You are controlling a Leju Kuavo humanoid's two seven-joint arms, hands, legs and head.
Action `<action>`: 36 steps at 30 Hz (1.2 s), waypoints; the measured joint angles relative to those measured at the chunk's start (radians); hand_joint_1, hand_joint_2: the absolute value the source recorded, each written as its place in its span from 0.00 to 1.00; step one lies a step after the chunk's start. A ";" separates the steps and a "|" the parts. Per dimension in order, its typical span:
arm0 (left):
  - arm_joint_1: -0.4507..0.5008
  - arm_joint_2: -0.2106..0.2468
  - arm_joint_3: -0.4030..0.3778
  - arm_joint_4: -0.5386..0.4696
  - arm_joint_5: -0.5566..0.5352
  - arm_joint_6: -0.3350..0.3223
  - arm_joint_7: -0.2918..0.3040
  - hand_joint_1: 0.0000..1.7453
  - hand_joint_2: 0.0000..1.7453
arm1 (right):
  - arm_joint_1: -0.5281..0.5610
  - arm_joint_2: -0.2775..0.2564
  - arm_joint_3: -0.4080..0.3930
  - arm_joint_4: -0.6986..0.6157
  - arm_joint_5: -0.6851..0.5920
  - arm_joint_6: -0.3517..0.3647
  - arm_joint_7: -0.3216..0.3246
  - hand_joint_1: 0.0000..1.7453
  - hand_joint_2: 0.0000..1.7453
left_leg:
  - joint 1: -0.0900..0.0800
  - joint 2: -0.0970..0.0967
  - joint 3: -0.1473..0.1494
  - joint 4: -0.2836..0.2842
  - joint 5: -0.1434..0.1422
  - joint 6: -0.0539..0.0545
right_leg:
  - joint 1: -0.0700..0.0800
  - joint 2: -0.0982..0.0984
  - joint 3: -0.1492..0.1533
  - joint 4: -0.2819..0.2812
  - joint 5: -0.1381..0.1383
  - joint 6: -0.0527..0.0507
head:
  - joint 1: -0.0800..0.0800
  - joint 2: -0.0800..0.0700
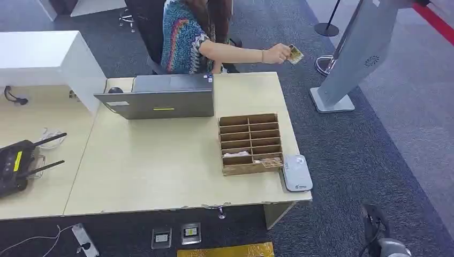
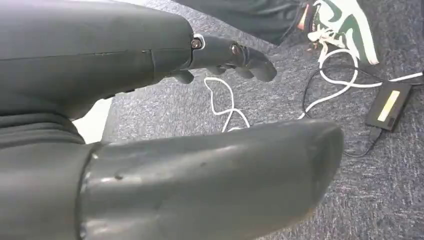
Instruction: Pass the card to the sensor for recognition and then transmit it.
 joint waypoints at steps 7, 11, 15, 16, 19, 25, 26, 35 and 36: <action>0.009 0.000 0.000 0.000 0.000 0.000 0.000 0.00 0.00 | -0.054 -0.053 -0.001 -0.005 -0.053 -0.037 -0.014 0.00 1.00 | -0.001 0.000 -0.001 0.000 0.000 0.000 | -0.001 0.000 -0.001 0.000 0.000 0.000 | -0.001 0.000; 0.017 0.002 0.000 0.000 0.000 0.003 0.000 0.00 0.00 | -0.143 -0.121 -0.002 -0.016 -0.114 -0.117 -0.071 0.00 1.00 | -0.002 0.000 -0.002 0.000 0.000 0.001 | -0.002 0.000 -0.001 0.000 0.001 0.002 | 0.000 0.000; 0.018 0.000 0.000 0.000 0.000 0.013 0.000 0.00 0.00 | -0.319 -0.178 0.002 -0.028 -0.184 -0.251 -0.201 0.00 1.00 | -0.006 0.004 -0.002 0.000 0.003 0.005 | -0.006 0.003 -0.003 0.001 0.003 0.005 | -0.002 0.000; 0.017 -0.001 0.000 0.000 0.000 0.013 0.000 0.00 0.00 | -0.352 -0.188 0.003 -0.031 -0.190 -0.262 -0.206 0.00 1.00 | -0.005 0.002 -0.002 0.000 0.003 0.005 | -0.005 0.001 -0.002 0.001 0.003 0.005 | 0.000 0.000; 0.022 -0.007 0.000 0.000 0.000 0.014 0.000 0.00 0.00 | -0.415 -0.202 0.012 -0.032 -0.221 -0.275 -0.257 0.00 1.00 | -0.005 -0.001 -0.004 0.000 0.004 0.006 | -0.005 -0.002 -0.001 0.001 0.003 0.005 | 0.000 0.000; 0.019 -0.011 0.000 0.000 -0.012 0.029 -0.013 0.00 0.00 | -0.661 -0.192 0.103 -0.049 -0.256 -0.396 -0.590 0.00 1.00 | -0.009 0.000 -0.007 0.000 0.006 0.008 | -0.009 -0.001 -0.006 0.004 0.005 0.007 | -0.001 0.000; 0.017 -0.013 0.000 0.000 -0.021 0.030 -0.013 0.00 0.00 | -0.711 -0.186 0.144 -0.058 -0.256 -0.424 -0.634 0.00 1.00 | -0.009 -0.001 -0.006 0.000 0.006 0.008 | -0.008 -0.001 -0.006 0.004 0.005 0.007 | -0.001 0.000; 0.002 -0.025 0.000 0.000 -0.078 0.012 -0.013 0.00 0.00 | -0.824 -0.124 0.542 -0.188 -0.342 -0.594 -0.770 0.00 1.00 | -0.008 -0.004 -0.008 0.000 0.007 0.009 | -0.008 -0.004 -0.006 0.003 0.005 0.007 | -0.001 0.000; -0.005 -0.026 -0.001 0.000 -0.084 0.008 -0.013 0.00 0.00 | -0.818 -0.113 0.604 -0.210 -0.311 -0.613 -0.763 0.00 1.00 | -0.008 -0.002 -0.007 0.000 0.007 0.009 | -0.008 -0.002 -0.006 0.003 0.005 0.007 | -0.001 0.000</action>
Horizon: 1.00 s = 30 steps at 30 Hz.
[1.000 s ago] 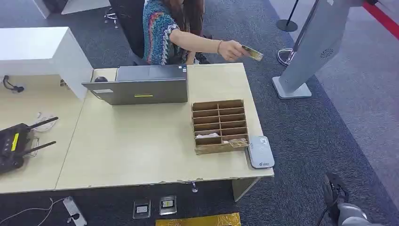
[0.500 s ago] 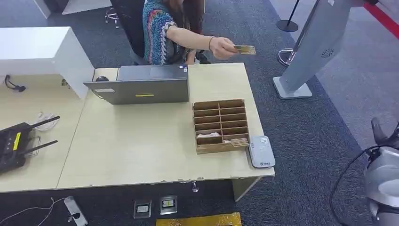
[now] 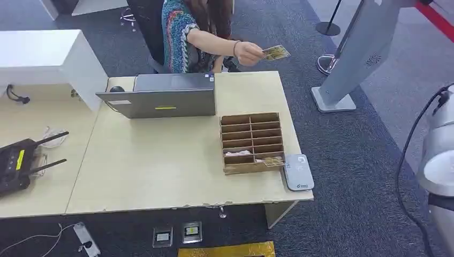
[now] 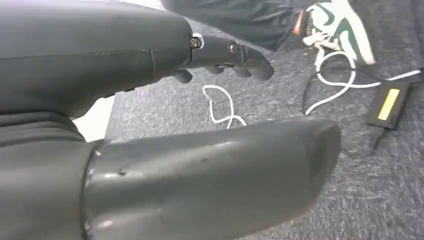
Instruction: Pass the card to the sensor for recognition and then transmit it.
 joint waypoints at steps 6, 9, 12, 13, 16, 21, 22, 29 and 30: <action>-0.037 -0.009 -0.001 -0.002 -0.008 -0.009 0.000 0.00 0.00 | 0.107 0.105 0.376 -0.178 0.199 -0.062 0.163 0.00 1.00 | 0.001 0.007 0.003 0.000 0.000 -0.001 | 0.001 0.006 0.001 0.000 0.002 0.000 | 0.000 0.000; -0.037 -0.011 -0.001 -0.002 -0.008 -0.009 0.000 0.00 0.00 | 0.140 0.124 0.506 -0.236 0.194 -0.066 0.166 0.00 1.00 | 0.002 0.001 0.001 0.000 0.001 -0.002 | 0.001 0.001 0.000 0.000 0.001 0.000 | 0.000 0.000; -0.035 -0.012 -0.001 -0.002 -0.006 -0.009 0.000 0.00 0.00 | 0.148 0.136 0.606 -0.276 0.183 -0.054 0.149 0.00 1.00 | 0.002 0.001 0.000 0.000 0.001 -0.002 | 0.001 0.001 0.000 0.000 0.001 0.000 | 0.000 0.000; -0.036 -0.013 -0.001 -0.002 -0.006 -0.009 0.000 0.00 0.00 | 0.151 0.140 0.633 -0.283 0.183 -0.047 0.143 0.00 1.00 | 0.002 0.001 0.000 0.000 0.001 -0.002 | 0.001 0.001 -0.001 0.000 0.001 0.000 | 0.000 0.000; -0.035 -0.014 -0.001 -0.002 -0.005 -0.015 0.000 0.00 0.00 | 0.177 0.161 0.719 -0.306 0.200 0.005 0.137 0.00 1.00 | 0.002 -0.001 -0.001 -0.001 0.001 -0.002 | 0.002 -0.001 0.000 0.000 0.001 0.000 | 0.000 0.000; -0.036 -0.014 -0.001 -0.002 -0.002 -0.029 -0.001 0.00 0.00 | 0.233 0.193 0.908 -0.326 0.225 0.103 0.136 0.00 1.00 | 0.002 0.000 0.000 0.000 0.001 -0.002 | 0.002 -0.001 -0.001 0.000 0.001 0.000 | 0.000 0.000; -0.035 -0.014 -0.001 -0.002 -0.001 -0.029 -0.001 0.00 0.00 | 0.237 0.196 0.928 -0.328 0.224 0.115 0.138 0.00 1.00 | 0.002 -0.003 -0.001 0.000 0.001 -0.002 | 0.002 -0.003 -0.001 0.000 0.001 0.000 | 0.000 0.000; -0.027 -0.014 -0.001 -0.002 0.005 -0.029 -0.001 0.00 0.00 | 0.242 0.219 1.049 -0.328 0.207 0.175 0.149 0.00 1.00 | 0.002 -0.003 -0.002 0.000 0.002 -0.003 | 0.002 -0.003 -0.002 0.000 0.001 0.000 | 0.000 0.000; -0.027 -0.014 -0.001 -0.002 0.005 -0.029 -0.001 0.00 0.00 | 0.242 0.221 1.057 -0.328 0.205 0.187 0.152 0.00 1.00 | 0.002 -0.003 -0.002 0.000 0.002 -0.003 | 0.002 -0.003 -0.002 0.000 0.001 0.000 | 0.000 0.000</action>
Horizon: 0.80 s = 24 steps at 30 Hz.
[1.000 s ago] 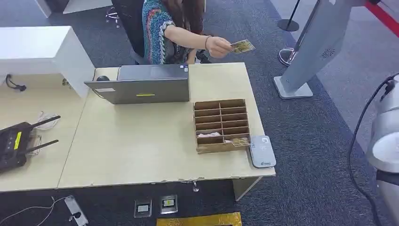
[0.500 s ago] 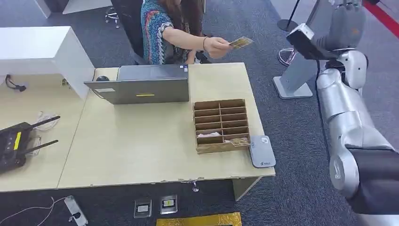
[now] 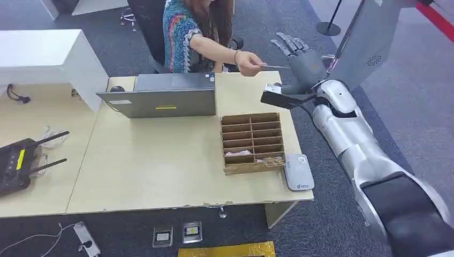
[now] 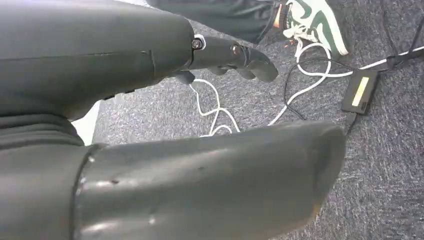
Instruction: Pass the card to the sensor for recognition and then transmit it.
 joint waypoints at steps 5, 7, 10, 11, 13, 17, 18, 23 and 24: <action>0.001 0.000 0.000 0.000 0.000 0.000 0.000 0.00 0.00 | 0.000 0.010 0.040 0.002 -0.008 0.023 0.004 0.00 1.00 | 0.000 0.000 0.000 0.000 0.000 0.000 | 0.000 0.000 0.000 0.000 0.000 0.000 | 0.000 0.000; 0.001 0.000 0.000 0.000 0.000 0.000 0.000 0.00 0.00 | 0.000 0.013 0.048 0.002 -0.009 0.024 0.004 0.00 1.00 | 0.000 0.000 0.000 0.000 0.000 0.000 | 0.000 0.000 0.000 0.000 0.000 0.000 | 0.000 0.000; 0.001 0.000 0.000 0.000 -0.002 0.000 0.000 0.00 0.00 | -0.002 0.016 0.057 0.003 -0.017 0.039 0.016 0.00 1.00 | 0.000 0.000 0.000 0.000 0.000 0.000 | 0.000 0.000 0.000 0.000 0.000 0.000 | 0.000 0.000; 0.001 0.000 0.000 0.000 -0.003 -0.001 0.000 0.00 0.00 | -0.004 0.017 0.062 0.005 -0.019 0.043 0.020 0.00 1.00 | 0.000 0.000 0.000 0.000 0.000 0.000 | 0.000 0.000 0.000 0.000 0.000 0.000 | 0.000 0.000; 0.001 0.000 0.000 0.000 -0.004 -0.001 0.000 0.00 0.00 | -0.010 0.018 0.067 0.010 -0.024 0.048 0.030 0.00 1.00 | 0.000 0.000 0.000 0.000 0.000 0.000 | 0.000 0.000 0.000 0.000 0.000 0.000 | 0.000 0.000; 0.001 0.000 0.000 0.000 -0.006 -0.001 0.000 0.00 0.00 | -0.022 0.022 0.071 0.020 -0.027 0.048 0.039 0.00 1.00 | 0.000 0.000 0.000 0.000 0.000 0.000 | 0.000 0.000 -0.001 0.000 0.000 0.000 | 0.000 0.000; 0.001 0.000 0.000 0.000 -0.007 -0.001 0.000 0.00 0.00 | -0.026 0.024 0.072 0.023 -0.028 0.047 0.040 0.76 1.00 | 0.000 0.000 0.000 0.000 0.000 0.000 | 0.000 0.000 -0.001 0.000 0.000 0.000 | 0.000 0.000; 0.001 0.000 0.000 0.000 -0.007 -0.001 0.000 0.00 0.00 | -0.040 0.029 0.083 0.035 -0.048 0.044 0.057 1.00 1.00 | 0.000 0.000 0.000 0.000 0.000 0.000 | 0.000 0.000 -0.001 0.000 0.000 0.000 | 0.000 0.000; 0.001 0.000 0.000 0.000 -0.007 -0.001 0.000 0.00 0.00 | -0.044 0.029 0.084 0.037 -0.054 0.045 0.060 1.00 1.00 | 0.000 0.000 0.000 0.000 0.000 0.000 | 0.000 0.000 -0.001 0.000 0.000 0.000 | 0.000 0.000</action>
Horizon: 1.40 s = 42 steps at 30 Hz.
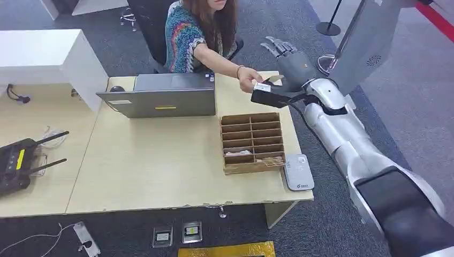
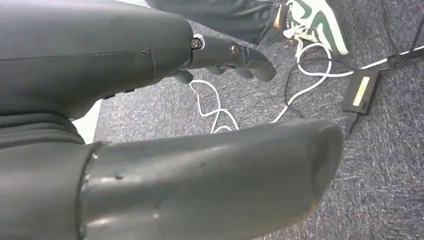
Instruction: Pass the card to the sensor for recognition and then transmit it.
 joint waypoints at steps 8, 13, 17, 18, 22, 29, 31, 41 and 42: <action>0.000 0.000 0.000 0.000 -0.004 -0.001 0.000 0.00 0.00 | -0.027 0.001 0.001 0.018 -0.023 0.000 0.011 1.00 1.00 | 0.000 0.000 0.000 0.000 0.000 0.000 | 0.000 0.001 0.000 0.000 0.000 0.000 | 0.000 0.000; 0.000 0.000 0.000 0.000 -0.005 -0.002 0.000 0.00 0.00 | -0.040 0.001 0.001 0.030 -0.026 0.000 0.016 1.00 1.00 | 0.000 0.001 0.000 0.000 0.000 0.000 | 0.000 0.001 0.000 0.000 0.000 0.000 | 0.000 0.000; 0.000 0.000 0.000 0.000 -0.007 -0.005 0.000 0.00 0.00 | -0.043 0.001 0.001 0.039 -0.028 0.000 0.016 1.00 1.00 | 0.000 0.001 0.000 0.000 0.000 0.000 | 0.000 0.001 0.000 0.000 0.000 0.000 | 0.000 0.000; 0.000 0.000 0.000 0.000 -0.007 -0.006 0.000 0.00 0.00 | -0.043 0.001 0.001 0.041 -0.029 -0.001 0.015 1.00 1.00 | 0.000 0.001 0.000 0.000 0.000 0.000 | 0.000 0.001 0.000 0.000 0.000 0.000 | 0.000 0.000; 0.000 0.000 0.000 0.000 -0.008 -0.005 0.000 0.00 0.00 | -0.043 0.001 0.001 0.049 -0.030 -0.002 0.009 1.00 1.00 | 0.000 0.001 0.000 0.000 0.000 0.000 | 0.000 0.002 0.000 0.000 0.000 0.000 | 0.000 0.000; 0.000 0.000 0.000 0.000 -0.010 -0.003 0.000 0.00 0.00 | -0.043 0.002 0.001 0.057 -0.031 -0.002 0.005 1.00 1.00 | 0.000 0.002 0.000 0.000 0.000 0.000 | 0.000 0.002 -0.001 0.000 0.000 0.000 | 0.000 0.000; 0.000 0.000 0.000 0.000 -0.005 0.000 0.000 0.00 0.00 | -0.043 0.002 0.001 0.059 -0.037 -0.002 0.005 1.00 1.00 | 0.000 0.002 0.000 0.000 0.000 0.000 | 0.000 0.002 -0.001 0.000 0.000 0.000 | 0.000 0.000; 0.029 -0.001 0.000 0.002 0.032 0.019 -0.013 0.00 0.00 | 0.039 -0.068 -0.009 0.034 -0.113 0.045 0.014 1.00 1.00 | 0.000 0.002 0.001 0.000 -0.001 0.000 | 0.000 0.002 0.000 -0.002 0.000 0.000 | 0.000 0.000; 0.033 -0.001 0.000 0.002 0.038 0.020 -0.018 0.00 0.00 | 0.061 -0.082 -0.010 0.023 -0.119 0.053 0.026 1.00 1.00 | 0.000 0.002 0.001 0.000 -0.001 0.000 | 0.000 0.002 0.000 -0.002 0.000 0.000 | 0.000 0.000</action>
